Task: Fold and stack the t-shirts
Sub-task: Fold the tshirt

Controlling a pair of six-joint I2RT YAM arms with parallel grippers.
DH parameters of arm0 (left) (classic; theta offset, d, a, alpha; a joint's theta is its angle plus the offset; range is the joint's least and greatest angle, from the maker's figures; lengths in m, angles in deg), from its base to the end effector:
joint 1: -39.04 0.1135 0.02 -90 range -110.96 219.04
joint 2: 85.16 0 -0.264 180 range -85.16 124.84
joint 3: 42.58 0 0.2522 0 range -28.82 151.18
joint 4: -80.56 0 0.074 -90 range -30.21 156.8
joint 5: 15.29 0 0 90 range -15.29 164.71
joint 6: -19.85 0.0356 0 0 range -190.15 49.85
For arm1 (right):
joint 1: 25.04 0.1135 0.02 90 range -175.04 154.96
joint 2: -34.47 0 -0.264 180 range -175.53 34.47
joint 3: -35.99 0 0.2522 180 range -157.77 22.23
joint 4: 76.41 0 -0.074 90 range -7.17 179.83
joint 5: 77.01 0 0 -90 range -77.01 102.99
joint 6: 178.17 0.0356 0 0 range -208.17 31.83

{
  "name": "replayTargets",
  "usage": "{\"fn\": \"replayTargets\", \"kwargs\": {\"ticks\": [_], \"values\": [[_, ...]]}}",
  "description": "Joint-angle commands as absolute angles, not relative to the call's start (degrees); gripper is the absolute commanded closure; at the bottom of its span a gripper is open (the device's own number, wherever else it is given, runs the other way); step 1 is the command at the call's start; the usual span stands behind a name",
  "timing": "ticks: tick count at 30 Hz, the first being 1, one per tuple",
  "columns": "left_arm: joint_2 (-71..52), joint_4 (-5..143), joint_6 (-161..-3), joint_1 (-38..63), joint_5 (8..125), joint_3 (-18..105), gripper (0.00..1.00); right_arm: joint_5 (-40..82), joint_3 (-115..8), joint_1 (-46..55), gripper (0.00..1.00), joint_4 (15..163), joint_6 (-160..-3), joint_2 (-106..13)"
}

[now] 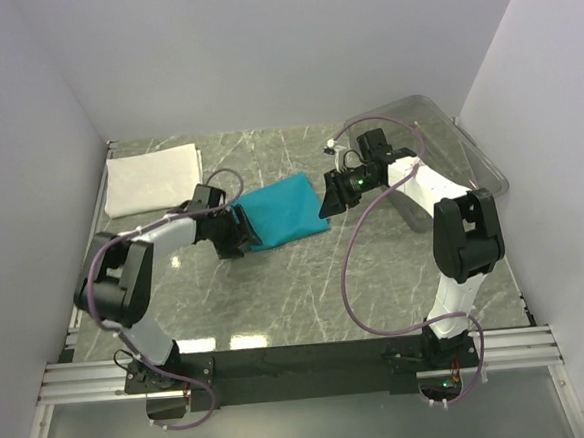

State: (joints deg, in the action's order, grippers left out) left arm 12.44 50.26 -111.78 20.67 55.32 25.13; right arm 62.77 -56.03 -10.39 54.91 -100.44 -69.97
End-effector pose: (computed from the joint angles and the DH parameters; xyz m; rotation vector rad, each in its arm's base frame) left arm 0.3067 -0.1143 0.1562 -0.4326 2.7235 -0.7742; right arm 0.3598 0.1222 0.2300 -0.8490 2.2977 1.1413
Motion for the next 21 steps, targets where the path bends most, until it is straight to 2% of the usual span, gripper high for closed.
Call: {"fn": "replayTargets", "kwargs": {"ticks": [1,6,10,15,21], "values": [[6.80,52.99,-118.93,21.72,59.95,21.19,0.27,65.55,-57.22,-9.23,0.52,52.83,-102.59,-71.34],[2.47,53.78,-119.28,21.73,57.23,22.77,0.28,69.15,-62.58,-7.82,0.54,50.28,-101.88,-78.80],[0.45,58.25,-119.46,21.73,54.60,19.36,0.30,70.74,-67.50,-6.06,0.58,48.43,-101.18,-83.30],[1.41,62.66,-119.63,21.73,51.34,16.71,0.36,70.92,-71.11,-4.74,0.64,49.75,-97.76,-86.98],[3.69,64.94,-119.20,21.73,50.37,15.92,0.39,68.72,-75.06,-4.74,0.67,50.54,-94.50,-90.42]]}}
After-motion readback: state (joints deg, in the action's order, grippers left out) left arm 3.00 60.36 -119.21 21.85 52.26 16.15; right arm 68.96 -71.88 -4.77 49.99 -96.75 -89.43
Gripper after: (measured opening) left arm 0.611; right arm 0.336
